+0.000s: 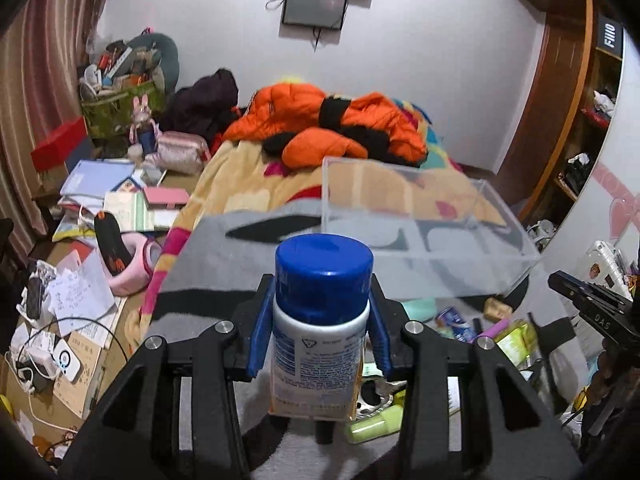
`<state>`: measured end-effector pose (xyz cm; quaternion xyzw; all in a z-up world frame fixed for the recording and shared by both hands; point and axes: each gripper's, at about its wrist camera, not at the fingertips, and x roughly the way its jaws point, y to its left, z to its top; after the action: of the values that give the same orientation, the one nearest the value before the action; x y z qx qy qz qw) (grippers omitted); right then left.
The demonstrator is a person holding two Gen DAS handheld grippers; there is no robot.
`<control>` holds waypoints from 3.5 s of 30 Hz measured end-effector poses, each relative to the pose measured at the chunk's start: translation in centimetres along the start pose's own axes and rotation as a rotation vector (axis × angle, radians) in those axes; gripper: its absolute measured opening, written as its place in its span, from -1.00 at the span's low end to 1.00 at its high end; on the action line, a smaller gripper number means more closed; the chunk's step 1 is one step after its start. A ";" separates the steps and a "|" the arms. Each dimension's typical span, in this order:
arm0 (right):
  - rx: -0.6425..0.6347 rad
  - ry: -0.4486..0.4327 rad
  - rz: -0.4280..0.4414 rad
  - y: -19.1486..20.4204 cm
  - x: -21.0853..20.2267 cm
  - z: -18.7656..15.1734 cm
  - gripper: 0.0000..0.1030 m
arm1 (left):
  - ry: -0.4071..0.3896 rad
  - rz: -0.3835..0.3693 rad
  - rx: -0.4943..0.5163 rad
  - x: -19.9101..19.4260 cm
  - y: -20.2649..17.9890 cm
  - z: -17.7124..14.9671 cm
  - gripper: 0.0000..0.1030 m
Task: Organize objects
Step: 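Carry the sunscreen tube into the clear box and open the left gripper, then grasp the yellow floral water bottle with the left gripper while the right gripper grasps the green spray bottle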
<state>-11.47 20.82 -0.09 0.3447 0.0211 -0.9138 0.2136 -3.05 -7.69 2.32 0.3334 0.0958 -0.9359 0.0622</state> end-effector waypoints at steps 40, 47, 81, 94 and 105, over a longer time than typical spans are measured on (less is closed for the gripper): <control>-0.119 0.035 0.069 3.8 6.1 7.1 -0.77 | 0.007 -0.054 0.088 7.2 -4.8 9.5 -0.21; -0.137 0.120 0.056 4.1 9.4 7.2 -0.77 | 0.078 -0.035 0.107 10.9 -5.4 9.9 -0.28; -0.229 0.184 0.038 6.1 11.6 6.7 -0.25 | 0.187 0.003 0.238 15.5 -8.8 8.4 -0.06; -0.228 0.051 0.045 5.3 4.9 6.6 0.19 | 0.022 -0.010 0.274 7.5 -9.2 7.7 0.71; -0.214 0.015 0.001 3.0 0.7 4.7 0.38 | 0.018 -0.012 0.261 3.8 -7.6 5.2 0.88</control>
<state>-13.64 16.98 3.31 0.3269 0.1200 -0.9036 0.2496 -10.54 -1.64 4.89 0.3463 -0.0244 -0.9377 0.0120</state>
